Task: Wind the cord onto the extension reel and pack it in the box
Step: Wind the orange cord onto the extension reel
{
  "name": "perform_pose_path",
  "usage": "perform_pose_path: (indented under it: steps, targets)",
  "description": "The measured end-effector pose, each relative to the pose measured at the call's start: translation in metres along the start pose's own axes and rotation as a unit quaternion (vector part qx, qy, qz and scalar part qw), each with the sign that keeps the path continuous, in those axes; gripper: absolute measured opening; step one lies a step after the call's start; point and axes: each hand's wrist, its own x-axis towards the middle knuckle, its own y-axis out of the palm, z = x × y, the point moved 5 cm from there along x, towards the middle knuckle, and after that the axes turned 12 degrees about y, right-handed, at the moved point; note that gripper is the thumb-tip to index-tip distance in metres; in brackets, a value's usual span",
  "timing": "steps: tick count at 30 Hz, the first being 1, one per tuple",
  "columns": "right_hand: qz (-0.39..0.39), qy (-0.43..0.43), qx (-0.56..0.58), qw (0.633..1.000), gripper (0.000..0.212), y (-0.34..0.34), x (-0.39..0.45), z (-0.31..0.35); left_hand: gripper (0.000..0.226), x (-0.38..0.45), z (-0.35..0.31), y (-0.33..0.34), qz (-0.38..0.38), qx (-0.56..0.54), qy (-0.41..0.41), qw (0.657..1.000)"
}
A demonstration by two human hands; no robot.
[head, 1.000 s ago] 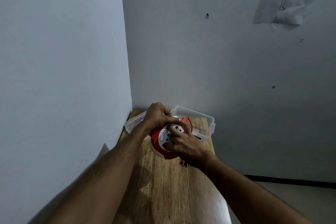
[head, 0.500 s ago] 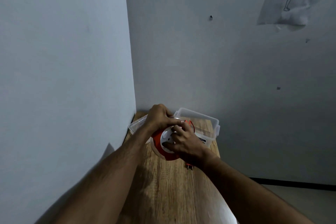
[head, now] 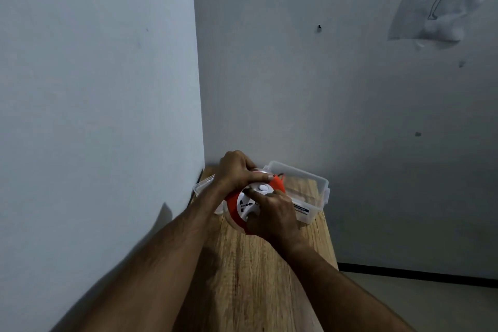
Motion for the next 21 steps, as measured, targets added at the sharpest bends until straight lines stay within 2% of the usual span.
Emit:
perform_pose_path:
  steps: [6,13,16,21]
  targets:
    - [-0.064,0.125,0.092,0.986,0.055,-0.004,-0.006,0.007,0.049,-0.001,-0.001,-0.005,-0.010,0.005,-0.005,1.000]
    - [-0.113,0.298,0.198,0.927,0.054,0.007,-0.014,0.003,0.050,0.000,-0.003,-0.001,-0.014,0.014,-0.005,1.000]
    - [-0.130,0.378,0.269,0.876,0.060,0.008,-0.017,0.002,0.051,0.000,-0.003,-0.001,-0.025,0.017,-0.006,1.000]
    - [-0.160,0.508,0.396,0.748,0.063,0.006,-0.022,0.002,0.050,-0.001,-0.010,0.005,-0.051,0.026,-0.002,0.998]
